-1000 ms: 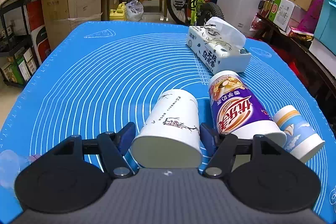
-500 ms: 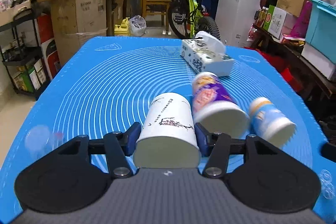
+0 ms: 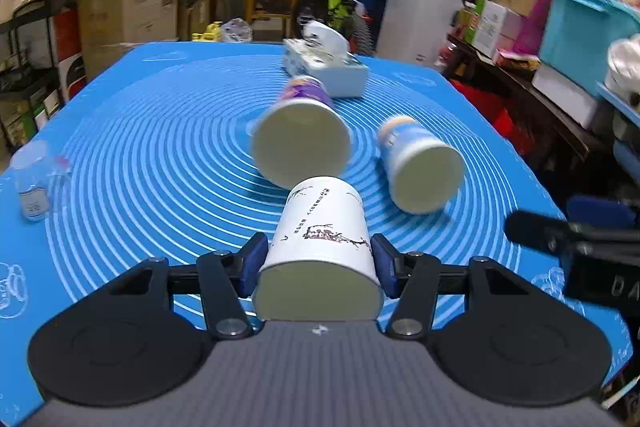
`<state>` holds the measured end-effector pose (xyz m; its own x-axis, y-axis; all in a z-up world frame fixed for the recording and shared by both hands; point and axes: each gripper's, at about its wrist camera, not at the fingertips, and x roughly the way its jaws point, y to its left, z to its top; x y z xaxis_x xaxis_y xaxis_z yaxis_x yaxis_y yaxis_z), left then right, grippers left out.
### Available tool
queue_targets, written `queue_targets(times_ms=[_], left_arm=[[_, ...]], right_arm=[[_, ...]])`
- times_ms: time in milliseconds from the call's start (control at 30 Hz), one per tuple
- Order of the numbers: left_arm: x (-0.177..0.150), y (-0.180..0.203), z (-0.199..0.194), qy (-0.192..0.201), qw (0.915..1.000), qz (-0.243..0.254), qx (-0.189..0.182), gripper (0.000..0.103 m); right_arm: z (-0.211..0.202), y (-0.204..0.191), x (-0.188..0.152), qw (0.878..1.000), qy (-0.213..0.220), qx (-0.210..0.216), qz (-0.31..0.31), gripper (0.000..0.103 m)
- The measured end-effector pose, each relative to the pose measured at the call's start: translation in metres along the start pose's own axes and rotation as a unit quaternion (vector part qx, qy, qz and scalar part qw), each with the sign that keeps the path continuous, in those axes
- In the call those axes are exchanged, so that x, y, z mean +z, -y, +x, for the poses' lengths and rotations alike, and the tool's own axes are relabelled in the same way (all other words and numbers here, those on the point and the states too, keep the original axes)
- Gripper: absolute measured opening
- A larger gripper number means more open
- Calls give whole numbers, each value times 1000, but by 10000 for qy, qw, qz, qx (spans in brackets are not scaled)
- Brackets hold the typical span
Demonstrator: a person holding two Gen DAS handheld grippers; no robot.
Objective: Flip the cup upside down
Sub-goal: 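Lift the paper cup with the left tool and rotate it upright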
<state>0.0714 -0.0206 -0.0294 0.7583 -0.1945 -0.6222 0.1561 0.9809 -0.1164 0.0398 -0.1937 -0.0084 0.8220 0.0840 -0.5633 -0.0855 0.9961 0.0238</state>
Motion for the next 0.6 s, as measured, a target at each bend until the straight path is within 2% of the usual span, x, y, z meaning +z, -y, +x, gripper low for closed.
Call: queue_targets(times_ms=[233, 300, 533, 600], left_arm=[[-5, 6, 4, -66, 9998, 186, 78, 64], [-7, 6, 4, -114, 9997, 150, 138, 73], [-7, 5, 4, -124, 9998, 126, 119, 74], [-7, 5, 4, -151, 9997, 150, 98, 80]], right_arm=[[1, 3, -3, 10000, -53, -26, 49, 81], [1, 3, -3, 10000, -72, -5, 68, 81], [1, 1, -3, 10000, -82, 26, 36, 81], [0, 1, -3, 10000, -79, 21, 36, 81]])
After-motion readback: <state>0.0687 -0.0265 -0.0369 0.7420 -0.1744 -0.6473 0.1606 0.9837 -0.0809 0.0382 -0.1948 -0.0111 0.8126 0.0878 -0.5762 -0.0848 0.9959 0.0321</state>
